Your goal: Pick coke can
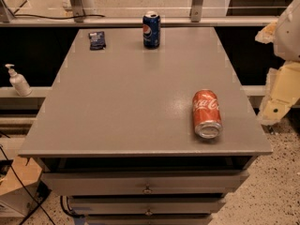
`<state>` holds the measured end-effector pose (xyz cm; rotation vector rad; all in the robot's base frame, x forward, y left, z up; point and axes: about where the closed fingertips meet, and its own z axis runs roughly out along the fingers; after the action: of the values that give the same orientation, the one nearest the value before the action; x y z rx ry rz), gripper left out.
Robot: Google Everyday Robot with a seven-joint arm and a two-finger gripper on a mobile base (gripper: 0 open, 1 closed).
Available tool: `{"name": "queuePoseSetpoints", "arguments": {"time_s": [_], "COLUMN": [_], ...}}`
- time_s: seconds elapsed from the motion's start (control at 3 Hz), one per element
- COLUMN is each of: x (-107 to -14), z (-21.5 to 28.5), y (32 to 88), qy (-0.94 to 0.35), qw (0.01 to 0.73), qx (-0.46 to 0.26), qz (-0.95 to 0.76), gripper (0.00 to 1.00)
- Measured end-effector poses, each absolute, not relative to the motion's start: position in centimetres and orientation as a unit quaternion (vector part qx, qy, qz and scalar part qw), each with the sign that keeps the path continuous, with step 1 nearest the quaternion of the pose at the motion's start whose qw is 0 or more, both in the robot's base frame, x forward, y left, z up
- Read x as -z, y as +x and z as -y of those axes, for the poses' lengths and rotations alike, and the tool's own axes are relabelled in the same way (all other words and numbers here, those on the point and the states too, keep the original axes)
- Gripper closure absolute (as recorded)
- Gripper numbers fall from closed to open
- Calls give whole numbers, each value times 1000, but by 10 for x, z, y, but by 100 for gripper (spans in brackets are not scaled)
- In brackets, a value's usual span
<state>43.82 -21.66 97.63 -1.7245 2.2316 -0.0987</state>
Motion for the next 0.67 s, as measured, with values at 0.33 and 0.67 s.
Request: {"name": "queuePoseSetpoints", "arguments": {"time_s": [0.33,0.67], "x": [-976,-968], "z": [217,205], "y": [438,442], "qy": [-603,-601], "qw": [159,163], "qx": [35,24], "qz": [-781,-782], "gripper": [0,0]}}
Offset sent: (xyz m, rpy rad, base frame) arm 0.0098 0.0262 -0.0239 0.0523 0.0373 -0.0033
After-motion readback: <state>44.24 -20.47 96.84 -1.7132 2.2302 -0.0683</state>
